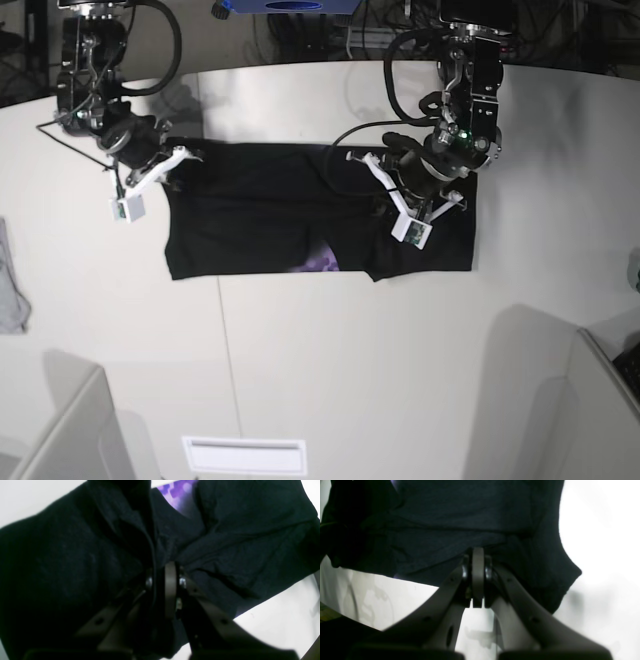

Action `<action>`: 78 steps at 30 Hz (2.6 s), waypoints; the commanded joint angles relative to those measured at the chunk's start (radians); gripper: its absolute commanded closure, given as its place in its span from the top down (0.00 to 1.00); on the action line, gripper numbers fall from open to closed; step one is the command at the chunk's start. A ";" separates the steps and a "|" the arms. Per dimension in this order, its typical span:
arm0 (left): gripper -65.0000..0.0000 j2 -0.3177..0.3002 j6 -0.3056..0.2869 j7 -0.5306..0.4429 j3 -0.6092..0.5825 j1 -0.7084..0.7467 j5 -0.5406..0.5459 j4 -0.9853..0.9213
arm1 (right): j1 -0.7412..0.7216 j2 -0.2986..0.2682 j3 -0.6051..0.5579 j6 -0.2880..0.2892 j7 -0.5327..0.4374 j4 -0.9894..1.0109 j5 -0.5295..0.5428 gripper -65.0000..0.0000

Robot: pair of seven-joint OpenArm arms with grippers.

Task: Fold the T-shirt properly
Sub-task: 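Grasp the strip's end with the left gripper and fold it toward the right gripper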

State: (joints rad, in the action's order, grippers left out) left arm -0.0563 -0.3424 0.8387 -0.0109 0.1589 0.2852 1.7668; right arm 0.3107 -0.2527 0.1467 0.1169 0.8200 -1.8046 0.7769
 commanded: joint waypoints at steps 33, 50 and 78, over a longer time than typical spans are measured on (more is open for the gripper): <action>0.00 0.017 -0.001 -0.022 -0.059 -0.045 0.009 -0.038 | -0.009 -0.012 0.006 0.013 -0.015 -0.013 0.009 0.00; 0.66 0.016 -0.001 -0.022 -0.070 -0.034 0.012 -0.031 | -0.011 -0.012 0.006 0.013 -0.015 -0.013 0.009 0.00; 0.00 -0.063 -0.007 -0.026 0.121 0.159 0.013 0.201 | -0.123 0.014 0.147 0.011 0.095 -0.007 0.009 0.12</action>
State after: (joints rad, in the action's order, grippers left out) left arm -0.1158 -0.3435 0.8326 0.1146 0.3202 0.2901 1.9503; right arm 0.1970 -0.2283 0.2886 0.1215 0.9382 -1.7962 0.7731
